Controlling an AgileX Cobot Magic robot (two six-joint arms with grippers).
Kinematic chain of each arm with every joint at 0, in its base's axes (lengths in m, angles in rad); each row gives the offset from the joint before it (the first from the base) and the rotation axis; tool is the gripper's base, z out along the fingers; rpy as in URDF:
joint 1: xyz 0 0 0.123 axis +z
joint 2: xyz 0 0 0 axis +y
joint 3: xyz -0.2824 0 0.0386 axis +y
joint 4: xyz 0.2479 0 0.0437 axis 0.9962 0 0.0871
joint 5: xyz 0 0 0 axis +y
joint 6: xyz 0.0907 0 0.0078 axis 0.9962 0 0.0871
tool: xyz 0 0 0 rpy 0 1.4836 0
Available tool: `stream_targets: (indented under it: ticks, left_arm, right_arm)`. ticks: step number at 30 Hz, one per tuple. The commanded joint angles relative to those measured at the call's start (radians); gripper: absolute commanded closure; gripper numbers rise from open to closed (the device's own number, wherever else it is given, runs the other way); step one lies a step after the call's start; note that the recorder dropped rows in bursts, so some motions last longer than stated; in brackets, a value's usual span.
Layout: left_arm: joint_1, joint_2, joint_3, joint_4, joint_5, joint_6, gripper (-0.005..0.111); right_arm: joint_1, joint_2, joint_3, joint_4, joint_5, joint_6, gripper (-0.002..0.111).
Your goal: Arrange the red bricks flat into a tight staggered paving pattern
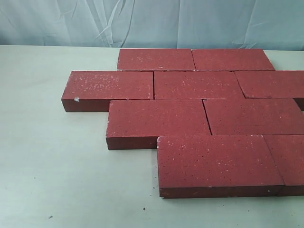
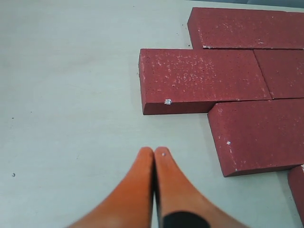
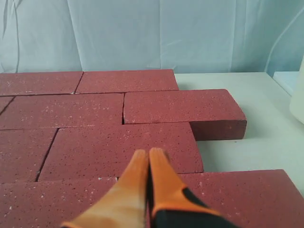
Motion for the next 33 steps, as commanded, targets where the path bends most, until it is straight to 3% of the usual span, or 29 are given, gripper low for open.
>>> stream_targets:
  ticks: [1, 15, 33]
  left_arm:
    - [-0.006, -0.005, 0.004, 0.0, -0.004, -0.001, 0.107]
    - [-0.006, -0.005, 0.004, 0.0, -0.004, -0.001, 0.107]
    - [-0.006, -0.005, 0.004, 0.0, -0.004, -0.001, 0.107]
  right_arm:
    - [-0.006, -0.007, 0.046, -0.008, -0.085, 0.0, 0.109]
    - [-0.006, -0.022, 0.208, -0.004, -0.158, 0.0, 0.109]
    - [-0.006, -0.022, 0.208, -0.004, -0.17, 0.0, 0.109]
